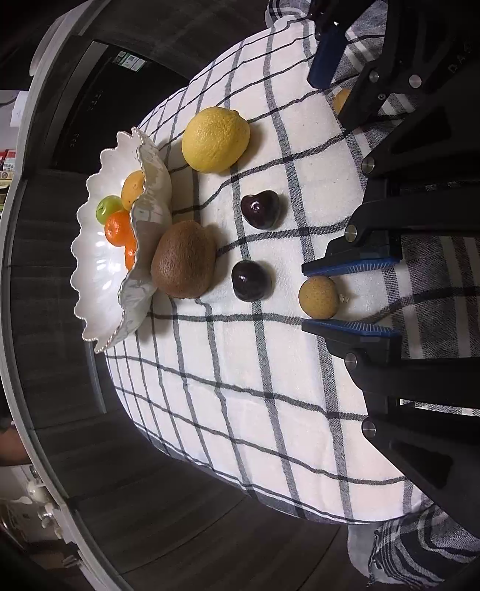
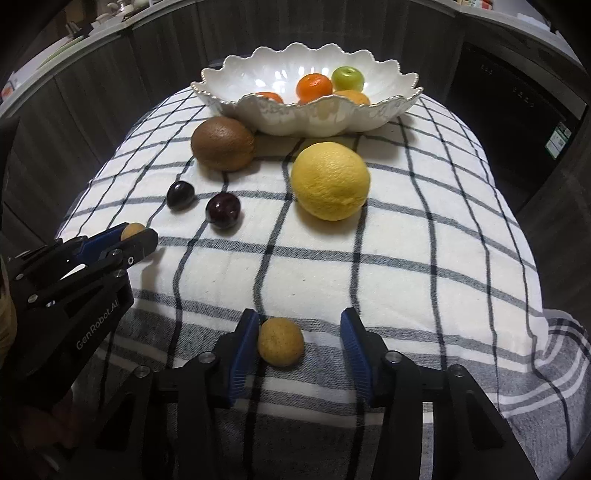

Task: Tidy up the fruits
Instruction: 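Grasp the small tan nut with the left tool while the right tool grasps another nut, then carry both held nuts over the white bowl with both tools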

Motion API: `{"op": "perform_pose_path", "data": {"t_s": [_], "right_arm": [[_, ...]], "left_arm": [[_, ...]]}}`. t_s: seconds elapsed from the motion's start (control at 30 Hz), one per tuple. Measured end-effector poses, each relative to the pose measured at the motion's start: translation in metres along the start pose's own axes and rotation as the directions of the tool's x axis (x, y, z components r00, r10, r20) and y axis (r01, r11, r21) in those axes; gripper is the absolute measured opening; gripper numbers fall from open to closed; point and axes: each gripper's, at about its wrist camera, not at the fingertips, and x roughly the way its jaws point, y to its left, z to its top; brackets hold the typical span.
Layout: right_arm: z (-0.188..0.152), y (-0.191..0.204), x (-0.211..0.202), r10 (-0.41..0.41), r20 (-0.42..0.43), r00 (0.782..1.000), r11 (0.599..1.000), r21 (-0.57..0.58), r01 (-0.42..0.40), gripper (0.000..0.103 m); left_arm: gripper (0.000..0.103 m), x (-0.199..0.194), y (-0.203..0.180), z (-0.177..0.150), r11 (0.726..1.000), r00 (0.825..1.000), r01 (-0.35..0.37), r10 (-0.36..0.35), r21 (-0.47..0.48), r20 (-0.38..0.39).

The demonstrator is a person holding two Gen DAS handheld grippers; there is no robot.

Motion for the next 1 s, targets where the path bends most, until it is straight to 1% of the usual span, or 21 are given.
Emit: {"op": "perform_pose_path", "data": {"t_s": [0.1,0.17,0.27,0.43,0.7,1.0], "right_arm": [[-0.001,0.004,0.001,0.011,-0.009,1.0,1.0,-0.014,-0.011,0.04],[-0.003,0.005,0.004,0.021,-0.022,1.0,1.0,-0.018,-0.022,0.033],[-0.004,0.007,0.004,0.032,-0.024,0.999,0.999,-0.024,-0.032,0.027],[-0.004,0.009,-0.001,0.03,-0.007,1.0,0.999,-0.029,-0.03,0.027],[0.001,-0.005,-0.018,-0.001,0.047,0.999,1.0,0.014,0.0,0.027],[0.001,-0.01,-0.034,0.009,0.094,0.996,0.999,0.034,-0.012,0.027]], "left_arm": [[0.024,-0.003,0.001,0.0,1.0,1.0,-0.001,0.001,-0.004,0.005],[0.024,-0.005,0.002,0.0,1.0,1.0,-0.001,0.001,-0.006,0.008],[0.024,-0.007,0.002,0.0,1.0,1.0,-0.001,0.001,-0.01,0.01],[0.024,-0.012,0.004,0.0,1.0,1.0,-0.003,0.003,-0.014,0.022],[0.024,-0.023,0.0,0.001,1.0,0.999,-0.004,0.004,-0.003,0.053],[0.024,-0.036,-0.006,0.001,1.0,0.997,-0.003,0.002,0.012,0.081]]}}
